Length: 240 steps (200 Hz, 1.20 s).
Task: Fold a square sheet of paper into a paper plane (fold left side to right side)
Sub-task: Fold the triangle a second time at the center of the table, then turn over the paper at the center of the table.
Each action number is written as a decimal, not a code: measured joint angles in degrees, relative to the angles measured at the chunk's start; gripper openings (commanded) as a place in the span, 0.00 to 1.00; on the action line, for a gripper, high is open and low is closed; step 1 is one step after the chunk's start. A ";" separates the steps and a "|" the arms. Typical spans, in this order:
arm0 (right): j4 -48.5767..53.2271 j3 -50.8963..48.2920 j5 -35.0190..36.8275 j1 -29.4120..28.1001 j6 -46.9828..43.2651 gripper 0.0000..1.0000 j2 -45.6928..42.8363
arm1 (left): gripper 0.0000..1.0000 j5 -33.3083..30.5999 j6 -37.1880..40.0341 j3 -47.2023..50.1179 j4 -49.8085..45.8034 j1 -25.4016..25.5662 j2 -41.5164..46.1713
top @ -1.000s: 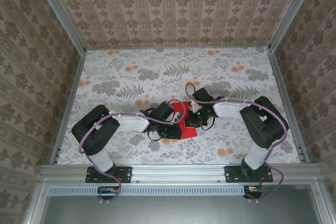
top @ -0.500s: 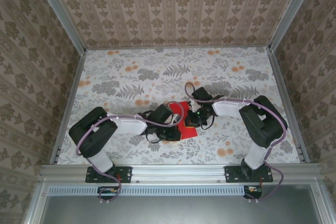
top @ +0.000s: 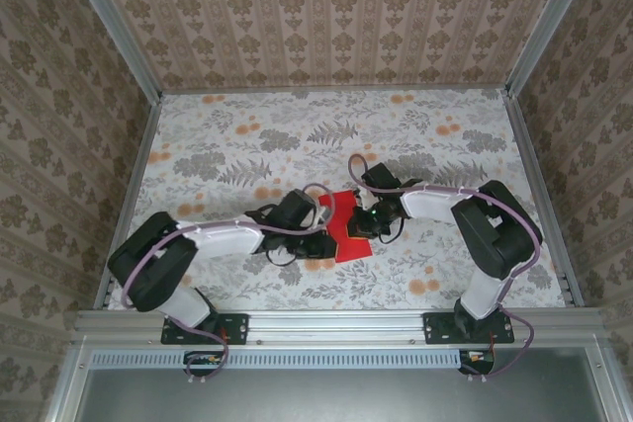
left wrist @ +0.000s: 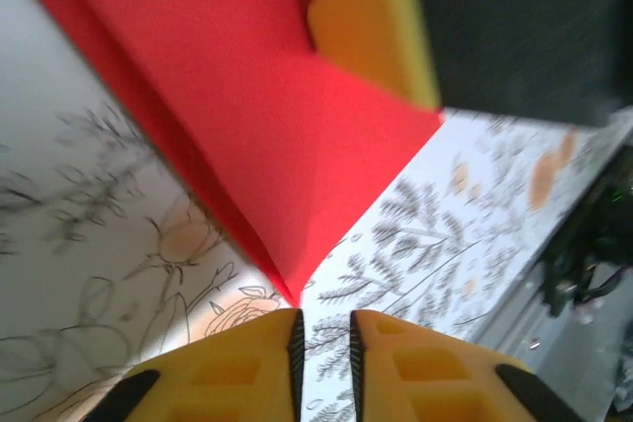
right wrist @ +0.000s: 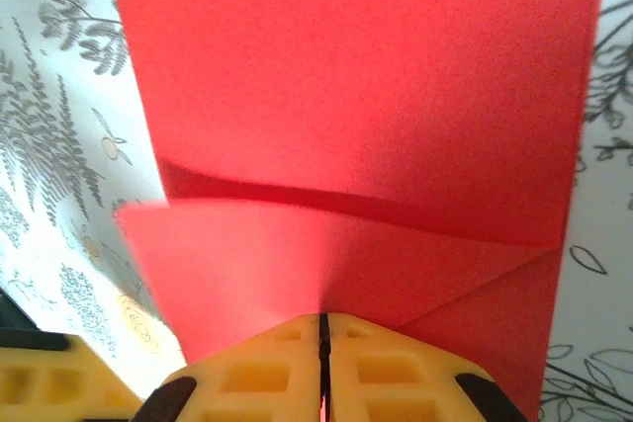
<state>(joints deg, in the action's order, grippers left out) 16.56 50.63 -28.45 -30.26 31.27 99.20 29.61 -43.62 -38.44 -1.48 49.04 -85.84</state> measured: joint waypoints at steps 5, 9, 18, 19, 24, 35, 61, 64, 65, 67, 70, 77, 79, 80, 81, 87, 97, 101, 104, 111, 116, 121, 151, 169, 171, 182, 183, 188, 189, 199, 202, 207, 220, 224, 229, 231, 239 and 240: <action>-0.11 -0.11 0.39 0.00 -0.02 0.14 -0.66 | 0.37 -0.02 0.31 0.00 0.04 -0.90 1.14; -0.09 -0.20 0.66 0.00 0.02 0.17 -1.25 | 0.39 0.00 0.61 0.00 0.07 -1.68 2.05; -0.22 -0.37 1.55 0.00 -0.17 0.23 -2.93 | 0.43 -0.02 0.94 0.00 0.24 -3.41 3.56; -0.24 -0.39 1.62 0.00 -0.24 0.24 -3.10 | 0.43 -0.04 0.90 0.00 0.24 -3.54 3.65; -0.33 -0.50 2.19 0.02 -0.11 0.28 -4.15 | 0.44 -0.02 1.31 0.00 0.31 -4.42 4.15; -1.14 -0.83 3.50 0.11 -0.31 0.36 -6.51 | 0.47 0.00 1.70 -0.02 0.50 -6.12 4.50; -3.39 -2.67 7.26 0.79 -0.66 0.53 -11.61 | 0.49 0.61 2.71 -0.48 0.98 -7.89 2.27; -3.63 -2.93 7.61 0.90 -0.35 0.55 -12.02 | 0.49 0.85 2.84 -0.70 1.14 -7.98 1.51; -3.80 -3.06 7.80 0.98 -0.61 0.56 -12.24 | 0.49 0.90 2.89 -0.76 1.16 -7.98 1.36; -3.98 -3.21 7.89 1.07 -0.70 0.58 -12.46 | 0.49 1.01 2.93 -0.96 1.25 -8.00 0.94; -4.31 -3.56 8.41 1.20 -0.24 0.60 -12.94 | 0.50 1.20 2.95 -1.20 1.40 -8.00 0.22; -4.87 -4.15 9.01 1.42 0.02 0.65 -13.66 | 0.50 1.77 3.17 -1.79 1.86 -8.00 -1.40; -5.14 -4.35 9.09 1.51 -0.33 0.66 -13.86 | 0.50 1.99 3.19 -1.99 1.99 -8.00 -1.84; -5.20 -4.46 9.22 1.55 -0.31 0.67 -14.01 | 0.50 2.05 3.23 -2.14 2.01 -8.00 -2.10; -5.25 -4.52 9.27 1.57 -0.13 0.67 -14.08 | 0.50 2.10 3.26 -2.19 2.03 -8.00 -2.25; -5.88 -5.07 9.75 1.70 -0.02 0.71 -14.58 | 0.50 2.58 3.34 -2.71 2.56 -7.98 -3.61; -6.56 -5.77 10.19 1.97 0.52 0.76 -15.21 | 0.49 3.21 3.43 -3.37 3.34 -7.98 -5.46; -6.82 -6.05 10.27 2.03 0.35 0.77 -15.39 | 0.49 3.48 3.56 -3.67 3.58 -7.98 -6.14; -7.02 -6.21 10.32 2.05 0.52 0.78 -15.50 | 0.48 3.67 3.61 -3.87 3.74 -7.98 -6.60; -7.37 -6.51 10.32 2.10 0.61 0.79 -15.61 | 0.46 3.91 3.74 -4.31 4.13 -7.98 -7.58; -7.54 -6.67 10.34 2.16 0.57 0.80 -15.63 | 0.44 4.11 3.80 -4.63 4.37 -7.98 -8.24; -7.65 -6.82 10.32 2.16 0.48 0.81 -15.63 | 0.40 4.31 4.04 -4.96 4.55 -7.98 -8.85; -7.74 -7.63 9.92 2.16 0.66 0.79 -15.63 | 0.14 4.92 4.96 -6.38 5.03 -7.98 -10.71; -7.80 -7.96 9.16 2.16 0.76 0.74 -15.63 | 0.06 4.83 5.88 -6.45 5.03 -7.98 -10.71; -7.80 -7.98 9.05 2.16 0.68 0.74 -15.63 | 0.05 4.74 5.84 -6.45 4.98 -7.98 -10.71; -7.91 -8.31 8.35 2.16 0.94 0.72 -15.63 | 0.03 4.59 6.12 -6.45 4.96 -7.98 -10.71; -7.96 -8.33 8.31 2.16 0.92 0.72 -15.63 | 0.03 4.55 6.12 -6.45 4.96 -7.98 -10.71; -8.24 -8.57 8.04 2.16 1.03 0.72 -15.63 | 0.02 4.44 6.19 -6.45 4.96 -7.98 -10.69; -8.26 -8.59 8.00 2.16 1.03 0.72 -15.63 | 0.02 4.39 6.16 -6.45 4.94 -7.98 -10.67; -8.81 -9.14 7.19 2.16 1.38 0.71 -15.63 | 0.02 3.98 6.27 -6.45 4.87 -7.98 -10.54; -8.92 -9.27 6.99 2.16 1.53 0.71 -15.63 | 0.02 3.87 6.29 -6.45 4.81 -7.98 -10.54; -9.11 -9.53 6.64 2.16 1.64 0.71 -15.63 | 0.01 3.58 6.32 -6.40 4.72 -7.98 -10.36; -9.68 -10.12 5.66 2.16 2.05 0.71 -15.54 | 0.01 2.95 6.34 -6.01 4.59 -7.98 -9.62; -9.90 -10.27 5.38 2.16 2.21 0.70 -15.47 | 0.01 2.75 6.34 -5.81 4.57 -7.98 -9.27; -10.12 -10.43 5.09 2.16 2.29 0.70 -15.45 | 0.01 2.49 6.34 -5.53 4.55 -7.98 -8.83; -10.23 -10.51 4.87 2.16 2.40 0.70 -15.37 | 0.01 2.38 6.34 -5.40 4.52 -7.98 -8.57; -10.56 -10.62 4.17 2.16 2.67 0.70 -15.08 | 0.01 1.92 6.34 -4.90 4.46 -7.98 -7.69; -10.58 -10.64 4.07 2.16 2.71 0.69 -15.04 | 0.01 1.90 6.34 -4.85 4.44 -7.98 -7.63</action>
<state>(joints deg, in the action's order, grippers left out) 5.98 39.99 -24.38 -28.10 33.98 84.16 31.51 -37.28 -43.29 2.96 41.06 -93.47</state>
